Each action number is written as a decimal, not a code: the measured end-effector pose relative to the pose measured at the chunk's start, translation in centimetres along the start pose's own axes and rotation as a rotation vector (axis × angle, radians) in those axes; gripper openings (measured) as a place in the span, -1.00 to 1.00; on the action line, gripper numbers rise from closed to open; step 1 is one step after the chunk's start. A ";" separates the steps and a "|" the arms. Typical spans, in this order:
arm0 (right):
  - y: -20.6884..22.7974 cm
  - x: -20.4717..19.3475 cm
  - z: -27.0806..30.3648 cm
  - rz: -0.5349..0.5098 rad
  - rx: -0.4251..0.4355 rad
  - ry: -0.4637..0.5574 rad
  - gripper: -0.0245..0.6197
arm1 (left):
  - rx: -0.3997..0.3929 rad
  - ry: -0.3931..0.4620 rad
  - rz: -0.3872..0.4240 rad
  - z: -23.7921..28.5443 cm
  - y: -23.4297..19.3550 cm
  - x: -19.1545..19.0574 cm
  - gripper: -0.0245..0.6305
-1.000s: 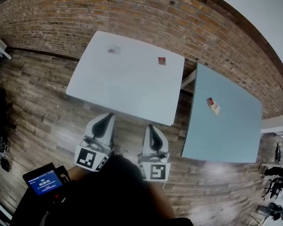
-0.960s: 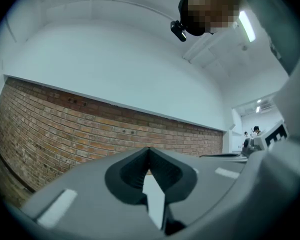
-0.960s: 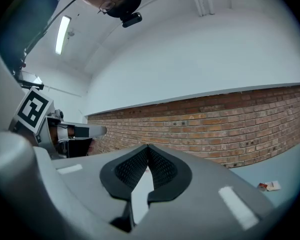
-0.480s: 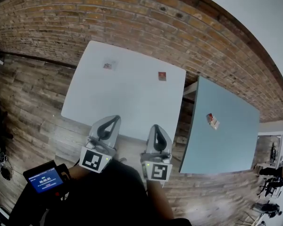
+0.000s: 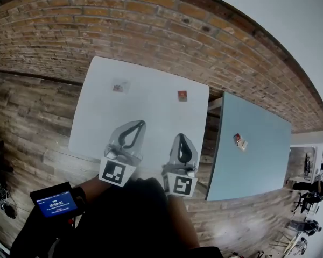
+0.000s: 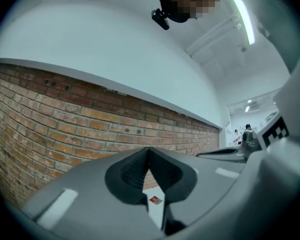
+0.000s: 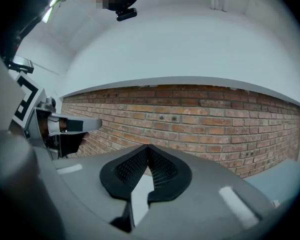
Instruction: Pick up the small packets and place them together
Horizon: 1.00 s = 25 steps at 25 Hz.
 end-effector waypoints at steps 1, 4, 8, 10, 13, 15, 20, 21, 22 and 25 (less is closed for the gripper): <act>0.2 -0.1 0.9 0.001 -0.006 -0.007 -0.91 | 0.000 0.001 -0.008 0.6 -0.6 0.1 -0.93; 0.9 -0.4 3.3 0.030 -0.008 -0.020 -0.91 | 0.012 0.009 -0.027 1.9 -1.9 0.2 -0.93; 2.2 -0.9 6.1 0.037 0.009 -0.042 -0.91 | 0.037 -0.014 -0.009 3.3 -2.5 -0.3 -0.93; 3.0 -1.2 7.3 0.042 0.027 -0.057 -0.91 | 0.057 -0.016 -0.009 4.0 -2.6 -0.4 -0.93; 4.2 -2.3 8.6 0.035 0.048 -0.096 -0.91 | 0.090 -0.009 -0.017 4.6 -2.4 -0.3 -0.93; 5.3 -3.6 9.5 0.012 0.049 -0.126 -0.91 | 0.098 -0.012 -0.017 5.1 -1.9 -0.4 -0.93; 8.3 -7.9 12.3 -0.044 0.043 -0.240 -0.79 | 0.099 -0.051 -0.042 6.6 -0.5 -1.4 -0.93; 8.9 -8.6 12.8 -0.044 0.044 -0.264 -0.76 | 0.105 -0.062 -0.049 6.9 -0.5 -1.7 -0.93; 9.5 -9.3 13.4 -0.046 0.047 -0.288 -0.76 | 0.112 -0.071 -0.057 7.2 -0.5 -1.9 -0.93; 11.2 -11.5 15.5 -0.057 0.059 -0.352 -0.75 | 0.134 -0.087 -0.068 8.2 -0.6 -2.4 -0.93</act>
Point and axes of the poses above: the fingertips, and each gripper's own axes: z forward along the fingers, y to its right, x out of its top, the point moved 5 cm from there along -z, backward along the fingers, and after that the axes turned 9 degrees about -y, right-handed, at the moved point
